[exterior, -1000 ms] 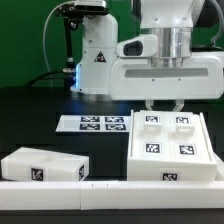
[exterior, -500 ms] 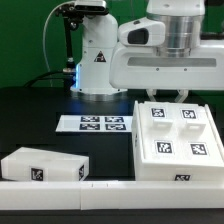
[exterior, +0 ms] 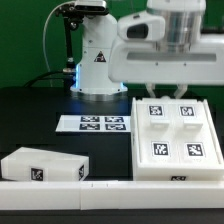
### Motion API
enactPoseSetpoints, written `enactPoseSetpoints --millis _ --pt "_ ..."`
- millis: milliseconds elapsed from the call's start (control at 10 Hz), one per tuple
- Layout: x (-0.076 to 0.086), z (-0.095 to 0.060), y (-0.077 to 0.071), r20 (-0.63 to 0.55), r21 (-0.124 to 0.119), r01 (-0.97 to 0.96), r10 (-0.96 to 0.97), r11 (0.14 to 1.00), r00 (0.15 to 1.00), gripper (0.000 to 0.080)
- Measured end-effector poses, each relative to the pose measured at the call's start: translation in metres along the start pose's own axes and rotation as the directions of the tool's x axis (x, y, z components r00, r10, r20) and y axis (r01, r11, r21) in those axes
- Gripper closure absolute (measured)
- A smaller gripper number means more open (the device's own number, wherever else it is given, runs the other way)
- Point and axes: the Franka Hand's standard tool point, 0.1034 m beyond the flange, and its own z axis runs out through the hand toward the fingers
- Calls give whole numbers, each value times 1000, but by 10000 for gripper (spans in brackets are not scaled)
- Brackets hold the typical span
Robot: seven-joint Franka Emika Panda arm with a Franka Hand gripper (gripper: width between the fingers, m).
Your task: Assemble cabinet
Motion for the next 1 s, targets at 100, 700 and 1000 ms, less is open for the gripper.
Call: enactPoseSetpoints --millis 100,700,1000 --pt "2 -16 3 20 8 -7 7 1000 1000 614" --pt "67 -37 -9 -12 -16 -18 18 1000 1000 627" --pt "65 -26 -7 -11 -23 -23 23 999 1000 663"
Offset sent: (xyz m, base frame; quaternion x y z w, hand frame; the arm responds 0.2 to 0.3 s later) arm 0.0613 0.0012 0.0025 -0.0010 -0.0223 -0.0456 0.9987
